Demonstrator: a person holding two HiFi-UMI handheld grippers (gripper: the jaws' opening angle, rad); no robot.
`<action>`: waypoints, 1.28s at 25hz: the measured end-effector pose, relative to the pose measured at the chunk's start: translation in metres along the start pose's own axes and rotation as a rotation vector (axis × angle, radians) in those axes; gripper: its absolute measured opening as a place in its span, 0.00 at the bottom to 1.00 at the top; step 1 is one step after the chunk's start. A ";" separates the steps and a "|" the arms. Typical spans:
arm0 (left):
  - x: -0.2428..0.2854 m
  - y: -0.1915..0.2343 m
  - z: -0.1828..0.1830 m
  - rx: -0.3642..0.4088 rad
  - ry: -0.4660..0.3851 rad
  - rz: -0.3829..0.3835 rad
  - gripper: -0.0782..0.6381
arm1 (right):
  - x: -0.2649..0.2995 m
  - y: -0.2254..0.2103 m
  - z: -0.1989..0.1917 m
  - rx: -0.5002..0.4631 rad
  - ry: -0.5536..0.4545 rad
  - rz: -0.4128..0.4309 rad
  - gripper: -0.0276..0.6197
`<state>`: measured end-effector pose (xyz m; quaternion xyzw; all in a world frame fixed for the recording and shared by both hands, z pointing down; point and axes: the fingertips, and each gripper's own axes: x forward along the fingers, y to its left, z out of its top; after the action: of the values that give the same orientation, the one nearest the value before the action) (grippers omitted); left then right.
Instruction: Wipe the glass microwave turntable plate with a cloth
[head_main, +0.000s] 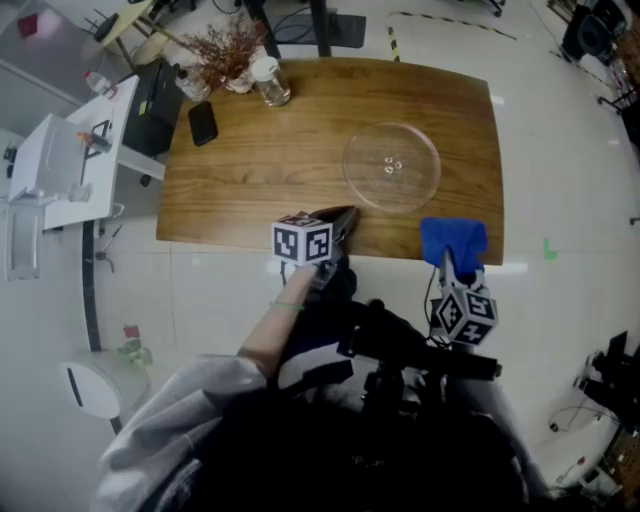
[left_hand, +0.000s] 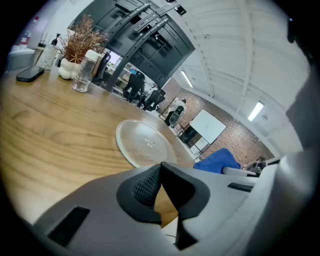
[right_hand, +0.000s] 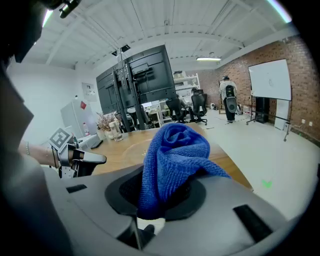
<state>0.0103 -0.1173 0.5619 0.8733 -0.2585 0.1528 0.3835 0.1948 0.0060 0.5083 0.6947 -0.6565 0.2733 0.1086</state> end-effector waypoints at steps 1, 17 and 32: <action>-0.001 -0.010 -0.006 -0.016 -0.015 -0.002 0.10 | -0.006 -0.005 -0.002 0.001 -0.004 0.010 0.17; -0.011 -0.129 -0.113 0.038 -0.014 -0.012 0.10 | -0.072 -0.047 -0.046 0.001 0.006 0.161 0.17; -0.022 -0.177 -0.097 0.187 -0.049 -0.093 0.10 | -0.093 -0.030 -0.056 -0.013 -0.018 0.199 0.17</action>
<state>0.0865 0.0645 0.5110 0.9198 -0.2116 0.1368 0.3008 0.2115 0.1172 0.5120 0.6279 -0.7247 0.2724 0.0795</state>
